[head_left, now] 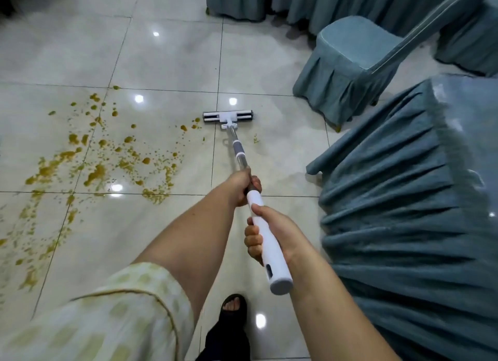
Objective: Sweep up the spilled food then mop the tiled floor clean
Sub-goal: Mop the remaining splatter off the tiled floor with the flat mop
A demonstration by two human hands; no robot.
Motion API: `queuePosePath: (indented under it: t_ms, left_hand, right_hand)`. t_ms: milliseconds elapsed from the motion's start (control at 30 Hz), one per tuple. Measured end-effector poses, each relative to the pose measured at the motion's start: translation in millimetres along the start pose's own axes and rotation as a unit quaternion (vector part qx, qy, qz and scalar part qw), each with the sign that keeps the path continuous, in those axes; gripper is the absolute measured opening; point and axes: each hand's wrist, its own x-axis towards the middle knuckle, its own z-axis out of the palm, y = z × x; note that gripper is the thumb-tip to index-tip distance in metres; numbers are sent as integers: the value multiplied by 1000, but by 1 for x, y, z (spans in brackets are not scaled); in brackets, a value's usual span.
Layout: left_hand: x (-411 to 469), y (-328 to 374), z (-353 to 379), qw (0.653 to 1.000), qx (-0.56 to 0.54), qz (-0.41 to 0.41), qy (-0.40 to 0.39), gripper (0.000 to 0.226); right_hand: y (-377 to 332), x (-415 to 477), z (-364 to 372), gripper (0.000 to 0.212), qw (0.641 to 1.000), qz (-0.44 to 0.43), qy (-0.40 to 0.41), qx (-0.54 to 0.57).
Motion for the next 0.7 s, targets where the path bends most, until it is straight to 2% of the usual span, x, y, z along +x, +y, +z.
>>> queuePosePath:
  t_ms: [133, 233, 467, 700]
  left_hand:
    - [49, 37, -2, 1000, 10, 3, 8, 21]
    - [66, 33, -12, 1000, 4, -3, -4, 24]
    - [23, -26, -56, 999, -3, -41, -26, 32]
    - [-77, -121, -88, 998, 32, -46, -23, 19]
  right_hand:
    - [-33, 51, 11, 29, 1000, -4, 4, -22]
    - [-24, 66, 7, 26, 1000, -16, 8, -11]
    - [63, 27, 4, 19, 997, -14, -12, 76]
    - [179, -52, -16, 24, 994, -8, -23, 105]
